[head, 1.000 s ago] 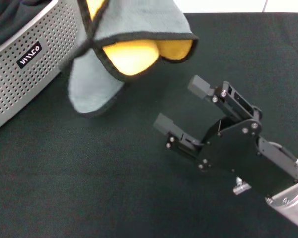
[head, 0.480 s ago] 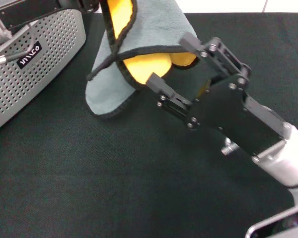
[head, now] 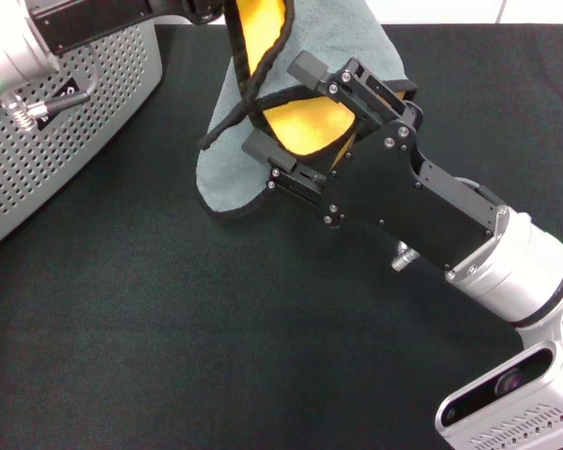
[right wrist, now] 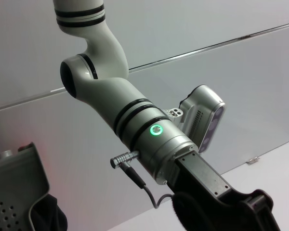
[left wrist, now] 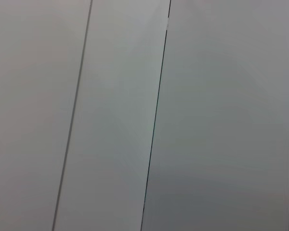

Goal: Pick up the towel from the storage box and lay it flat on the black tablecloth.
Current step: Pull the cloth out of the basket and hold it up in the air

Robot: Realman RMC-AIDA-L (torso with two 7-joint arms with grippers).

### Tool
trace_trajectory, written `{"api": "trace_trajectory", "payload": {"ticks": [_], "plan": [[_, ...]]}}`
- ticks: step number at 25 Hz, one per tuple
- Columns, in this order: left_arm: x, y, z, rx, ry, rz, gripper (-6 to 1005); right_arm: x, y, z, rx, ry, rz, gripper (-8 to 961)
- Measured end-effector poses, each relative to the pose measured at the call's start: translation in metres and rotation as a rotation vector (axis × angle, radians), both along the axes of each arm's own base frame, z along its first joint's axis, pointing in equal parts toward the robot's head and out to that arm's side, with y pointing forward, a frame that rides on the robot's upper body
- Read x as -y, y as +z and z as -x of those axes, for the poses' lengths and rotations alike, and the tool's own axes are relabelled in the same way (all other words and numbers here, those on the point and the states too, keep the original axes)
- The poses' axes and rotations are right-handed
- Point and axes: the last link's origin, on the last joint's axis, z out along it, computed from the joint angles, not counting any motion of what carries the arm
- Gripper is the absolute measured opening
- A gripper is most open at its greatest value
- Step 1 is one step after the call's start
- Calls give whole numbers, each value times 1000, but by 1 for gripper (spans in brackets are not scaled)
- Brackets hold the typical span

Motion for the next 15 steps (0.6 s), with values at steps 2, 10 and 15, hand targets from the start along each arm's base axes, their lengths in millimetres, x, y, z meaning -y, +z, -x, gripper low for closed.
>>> {"api": "trace_trajectory", "payload": {"ticks": [2, 10, 15], "plan": [[0, 0, 0, 0, 0, 1, 29, -1, 1, 1, -4, 1, -4, 649], [0, -4, 5, 9, 18, 14, 29, -3, 3, 5, -17, 9, -13, 629], [0, -7, 9, 26, 36, 29, 29, -6, 4, 6, -22, -1, -12, 615]]}}
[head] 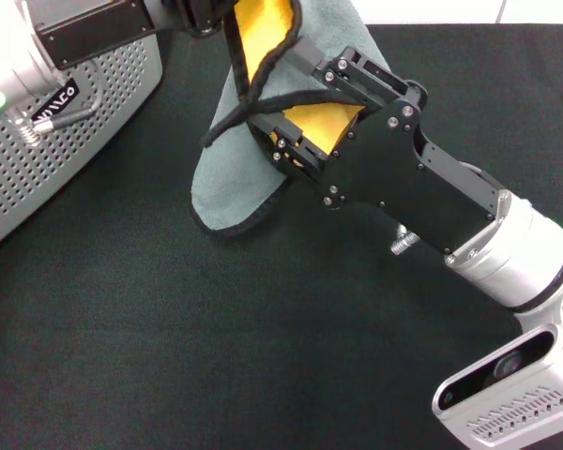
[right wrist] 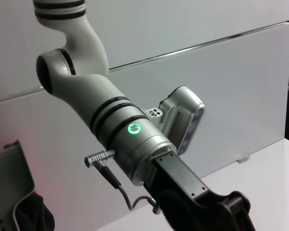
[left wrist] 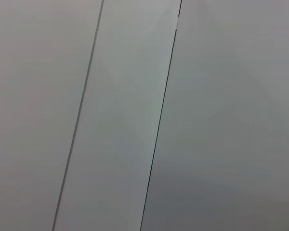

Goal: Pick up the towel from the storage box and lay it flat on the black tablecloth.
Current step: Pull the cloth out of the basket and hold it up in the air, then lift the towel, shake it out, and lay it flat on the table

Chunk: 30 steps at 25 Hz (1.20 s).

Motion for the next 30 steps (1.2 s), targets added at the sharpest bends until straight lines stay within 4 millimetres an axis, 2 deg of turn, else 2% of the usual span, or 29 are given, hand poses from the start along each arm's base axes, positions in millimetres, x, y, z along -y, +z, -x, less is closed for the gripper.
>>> {"api": "trace_trajectory", "payload": {"ticks": [2, 6, 12, 25, 30], "plan": [[0, -1, 0, 1, 1, 2, 29, 0, 0, 0, -2, -2, 3, 610], [-1, -3, 3, 1, 7, 5, 30, 2, 1, -2, -7, -9, 3, 417], [-2, -5, 5, -1, 10, 4, 30, 0, 2, -4, -25, -32, 0, 278], [1, -9, 15, -9, 21, 1, 31, 3, 6, -6, -67, -64, 5, 29], [3, -14, 26, -4, 26, -8, 31, 10, 10, -10, -136, -87, 71, 9]]}}
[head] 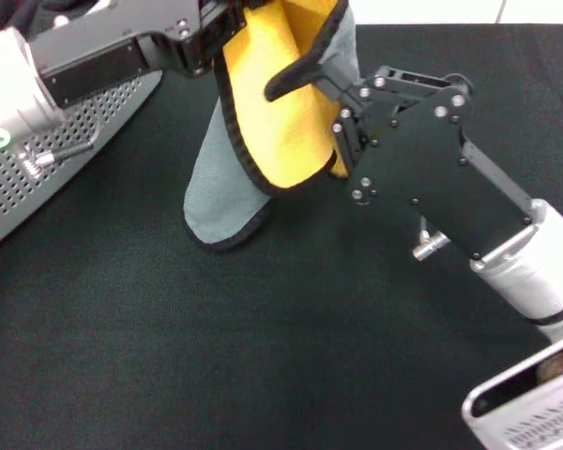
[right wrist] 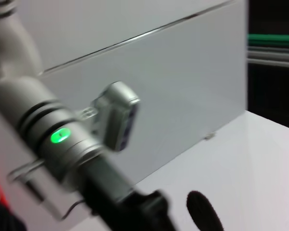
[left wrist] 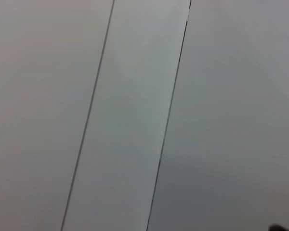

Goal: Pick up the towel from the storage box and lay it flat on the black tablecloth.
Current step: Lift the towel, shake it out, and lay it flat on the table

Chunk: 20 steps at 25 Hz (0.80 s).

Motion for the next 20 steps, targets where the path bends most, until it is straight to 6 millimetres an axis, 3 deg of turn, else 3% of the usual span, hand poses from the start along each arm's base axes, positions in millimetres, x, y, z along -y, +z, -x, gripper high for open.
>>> {"api": "trace_trajectory", "payload": {"ticks": [10, 20], "plan": [[12, -20, 22, -39, -49, -10, 32, 6, 16, -10, -193, -37, 187, 7], [23, -40, 42, -34, -43, 19, 100, -9, 31, -10, -309, -64, 328, 11]]}}
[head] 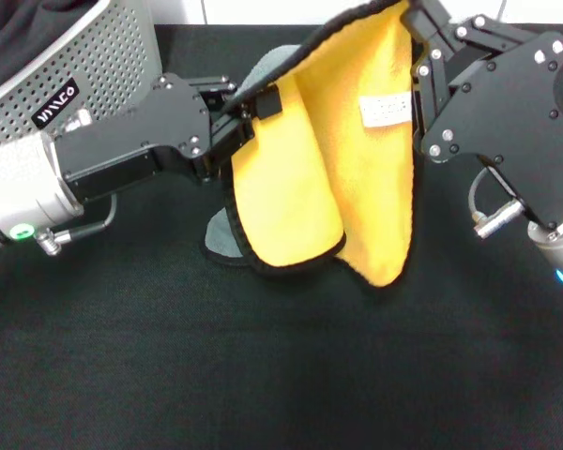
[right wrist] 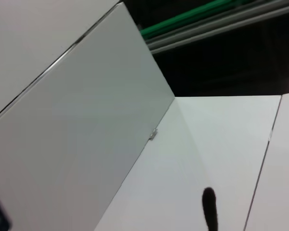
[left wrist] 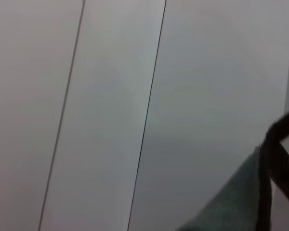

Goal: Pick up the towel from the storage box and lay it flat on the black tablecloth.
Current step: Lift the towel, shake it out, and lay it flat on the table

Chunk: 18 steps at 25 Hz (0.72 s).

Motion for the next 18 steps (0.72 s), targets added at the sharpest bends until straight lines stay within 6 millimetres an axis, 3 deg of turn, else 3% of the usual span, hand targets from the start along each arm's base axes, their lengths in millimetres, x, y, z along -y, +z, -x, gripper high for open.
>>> {"api": "trace_trajectory", "payload": {"ticks": [6, 12, 18], "plan": [[3, -8, 8, -11, 22, 26, 116, -4, 3, 4, -16, 10, -1, 13], [4, -22, 13, -17, 31, 46, 281, -10, 10, 15, -53, 45, -22, 16], [6, -32, 17, -28, 34, 64, 279, -21, 23, 22, -89, 59, -53, 18]]}}
